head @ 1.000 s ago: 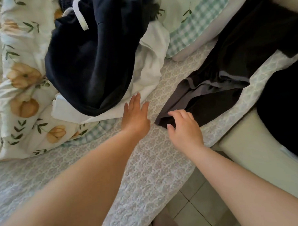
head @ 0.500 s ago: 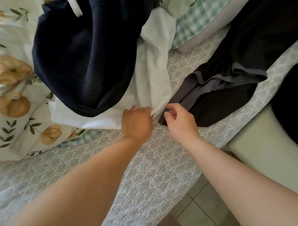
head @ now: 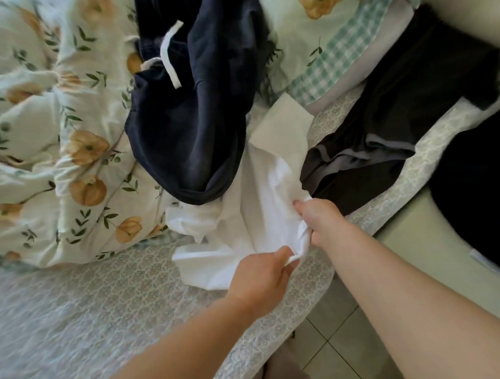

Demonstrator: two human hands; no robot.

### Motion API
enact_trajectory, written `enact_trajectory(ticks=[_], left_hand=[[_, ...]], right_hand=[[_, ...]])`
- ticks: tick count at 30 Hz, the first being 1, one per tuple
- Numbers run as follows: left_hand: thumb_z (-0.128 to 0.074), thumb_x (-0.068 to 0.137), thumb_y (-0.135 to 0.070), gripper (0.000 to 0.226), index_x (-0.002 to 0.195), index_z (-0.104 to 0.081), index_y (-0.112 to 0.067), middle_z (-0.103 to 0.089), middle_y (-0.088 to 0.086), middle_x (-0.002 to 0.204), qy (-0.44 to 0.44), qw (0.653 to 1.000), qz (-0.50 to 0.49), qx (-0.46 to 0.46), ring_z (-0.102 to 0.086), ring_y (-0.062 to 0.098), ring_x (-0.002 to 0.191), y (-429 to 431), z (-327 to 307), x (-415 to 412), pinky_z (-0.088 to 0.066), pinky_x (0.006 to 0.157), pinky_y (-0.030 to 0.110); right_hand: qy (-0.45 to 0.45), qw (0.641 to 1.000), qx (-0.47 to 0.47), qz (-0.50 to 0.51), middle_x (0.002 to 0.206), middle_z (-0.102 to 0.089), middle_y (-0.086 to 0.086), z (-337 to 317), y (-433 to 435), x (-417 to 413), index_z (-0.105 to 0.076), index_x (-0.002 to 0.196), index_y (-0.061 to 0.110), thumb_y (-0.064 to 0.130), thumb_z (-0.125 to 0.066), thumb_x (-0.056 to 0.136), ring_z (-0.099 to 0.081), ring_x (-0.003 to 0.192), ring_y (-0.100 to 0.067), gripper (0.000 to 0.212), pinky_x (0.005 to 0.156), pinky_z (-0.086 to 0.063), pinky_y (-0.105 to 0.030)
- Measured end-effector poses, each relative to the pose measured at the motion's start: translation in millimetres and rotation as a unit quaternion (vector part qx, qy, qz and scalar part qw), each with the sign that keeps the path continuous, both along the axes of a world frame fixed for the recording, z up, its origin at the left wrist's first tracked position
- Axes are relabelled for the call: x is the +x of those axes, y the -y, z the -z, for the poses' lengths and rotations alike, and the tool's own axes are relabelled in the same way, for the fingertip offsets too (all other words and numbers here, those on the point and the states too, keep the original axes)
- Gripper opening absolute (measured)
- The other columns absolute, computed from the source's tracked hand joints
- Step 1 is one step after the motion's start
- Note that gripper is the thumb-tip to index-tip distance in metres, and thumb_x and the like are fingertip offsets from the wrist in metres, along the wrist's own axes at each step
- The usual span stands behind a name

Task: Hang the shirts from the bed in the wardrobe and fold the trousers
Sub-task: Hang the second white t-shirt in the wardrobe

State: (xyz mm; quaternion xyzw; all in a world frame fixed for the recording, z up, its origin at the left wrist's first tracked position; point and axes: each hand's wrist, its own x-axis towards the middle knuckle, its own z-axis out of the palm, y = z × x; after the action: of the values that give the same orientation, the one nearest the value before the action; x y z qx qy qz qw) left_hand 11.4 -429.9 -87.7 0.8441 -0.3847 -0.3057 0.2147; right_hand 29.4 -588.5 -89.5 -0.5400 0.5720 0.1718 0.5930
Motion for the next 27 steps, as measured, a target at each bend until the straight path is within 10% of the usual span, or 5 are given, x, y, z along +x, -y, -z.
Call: enact_trajectory(ticks=[6,9,16,22,27], left_hand=[[-0.017,0.096,-0.056,0.035,0.079,-0.038,-0.033,-0.044,-0.009,0.064,-0.152,0.987,-0.052,-0.020,-0.042,0.008,0.060,15.2,-48.9,-24.8,-0.030,0.055,0.029],[-0.018,0.099,-0.053,0.045,0.106,-0.053,-0.026,-0.057,-0.008,0.089,-0.176,0.981,-0.081,-0.009,-0.053,0.012,0.082,17.6,-63.7,-16.5,-0.042,0.072,0.033],[-0.043,0.097,-0.020,0.044,0.139,-0.033,-0.025,-0.040,-0.005,0.134,0.013,0.983,-0.183,-0.029,-0.049,0.010,0.092,39.8,-98.4,26.1,-0.040,0.069,0.026],[-0.052,0.093,-0.020,0.072,0.147,-0.012,-0.045,-0.015,-0.007,0.152,0.151,0.986,0.034,0.058,-0.032,0.016,0.130,58.8,-128.6,37.8,-0.047,0.082,0.029],[-0.050,0.094,-0.028,0.033,0.123,-0.054,-0.043,-0.020,-0.010,0.153,0.262,0.934,0.226,0.085,-0.009,0.017,0.142,84.0,-150.9,25.5,-0.016,0.115,0.044]], right_hand=[[0.000,0.991,-0.115,-0.072,0.117,-0.057,-0.023,-54.2,9.2,-25.5,-0.052,0.123,-0.005,0.017,-0.039,0.098,-0.054,0.098,-0.035,0.035,0.073,-0.038,-0.031],[0.032,0.980,-0.156,-0.118,0.099,-0.055,-0.011,-80.3,18.2,-37.1,-0.055,0.118,0.001,0.017,-0.037,0.098,-0.049,0.082,-0.024,0.031,0.071,-0.036,-0.030],[0.097,0.922,-0.252,-0.279,0.089,-0.050,0.000,-129.9,25.6,-69.4,-0.052,0.098,0.015,0.021,-0.037,0.099,-0.047,0.079,-0.018,0.017,0.064,-0.034,-0.031],[0.105,0.871,-0.283,-0.387,0.076,-0.051,-0.001,-167.1,24.5,-101.8,-0.041,0.071,0.023,0.026,-0.044,0.095,-0.050,0.071,-0.022,0.025,0.053,-0.030,-0.029],[0.105,0.864,-0.223,-0.439,0.077,-0.052,0.012,-201.3,34.6,-125.8,-0.046,0.073,0.031,0.034,-0.071,0.078,-0.050,0.069,-0.007,0.026,0.055,-0.032,-0.023]])
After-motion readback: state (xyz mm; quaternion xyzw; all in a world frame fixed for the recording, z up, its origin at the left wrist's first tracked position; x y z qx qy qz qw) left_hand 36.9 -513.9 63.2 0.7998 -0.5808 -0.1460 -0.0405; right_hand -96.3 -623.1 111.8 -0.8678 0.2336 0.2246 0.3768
